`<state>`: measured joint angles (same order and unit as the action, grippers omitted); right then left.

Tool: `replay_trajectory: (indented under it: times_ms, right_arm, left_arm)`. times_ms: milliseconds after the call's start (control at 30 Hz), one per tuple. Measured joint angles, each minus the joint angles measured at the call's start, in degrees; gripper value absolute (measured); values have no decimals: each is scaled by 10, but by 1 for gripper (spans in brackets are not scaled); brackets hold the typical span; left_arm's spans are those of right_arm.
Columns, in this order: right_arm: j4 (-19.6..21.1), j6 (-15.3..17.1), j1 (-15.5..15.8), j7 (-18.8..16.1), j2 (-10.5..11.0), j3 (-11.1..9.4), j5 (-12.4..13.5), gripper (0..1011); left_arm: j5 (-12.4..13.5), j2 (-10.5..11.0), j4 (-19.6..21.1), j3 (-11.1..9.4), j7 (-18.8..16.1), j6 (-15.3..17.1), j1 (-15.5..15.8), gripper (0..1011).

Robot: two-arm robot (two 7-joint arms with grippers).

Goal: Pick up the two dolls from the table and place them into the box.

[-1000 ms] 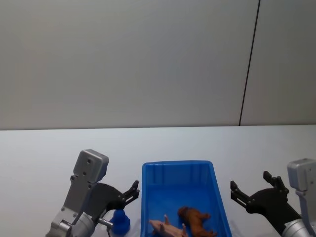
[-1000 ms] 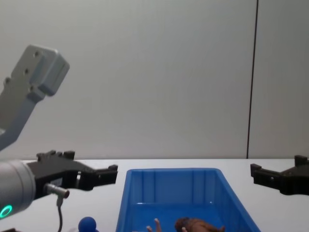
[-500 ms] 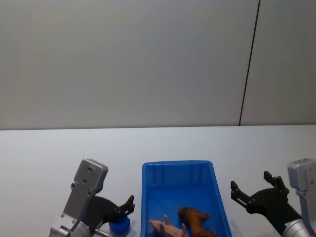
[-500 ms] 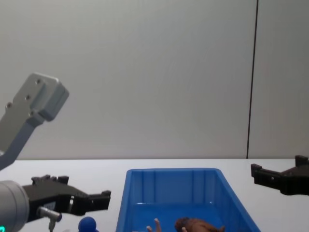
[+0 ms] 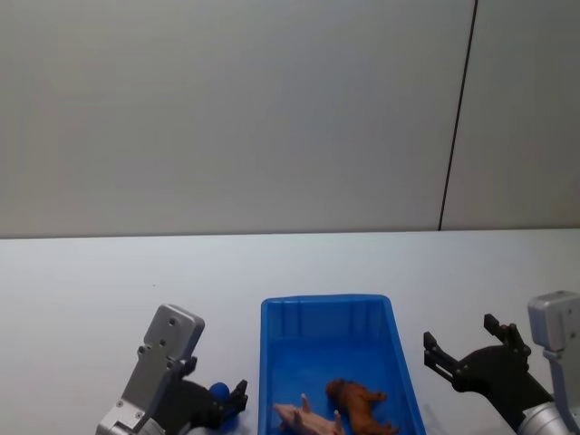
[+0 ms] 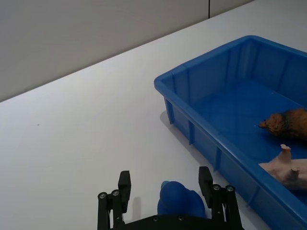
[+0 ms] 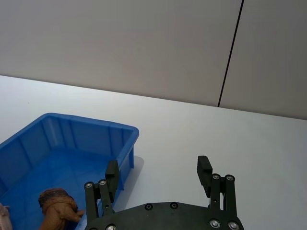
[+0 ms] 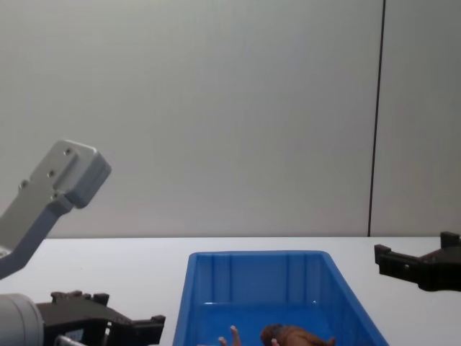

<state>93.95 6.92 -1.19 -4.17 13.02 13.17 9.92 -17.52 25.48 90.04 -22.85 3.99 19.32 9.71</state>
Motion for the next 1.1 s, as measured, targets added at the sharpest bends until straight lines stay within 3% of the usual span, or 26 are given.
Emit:
replay_trajectory:
  times_ms: [367,433,700,1100]
  right_arm:
    - [0,0,0,0,0,0,0,1001]
    - [0,0,0,0,0,0,0,1001]
    - [0,0,0,0,0,0,0,1001]
    - [0,0,0,0,0,0,0,1001]
  left_arm:
    - [-1,-2,-7,0,23,14,2,659]
    - [-1,-2,-9,1,26,15,2,536]
    - [-7,-4,-12,2,32,14,1,300]
    - [-21,-5,-8,6,32,-24,-4,207]
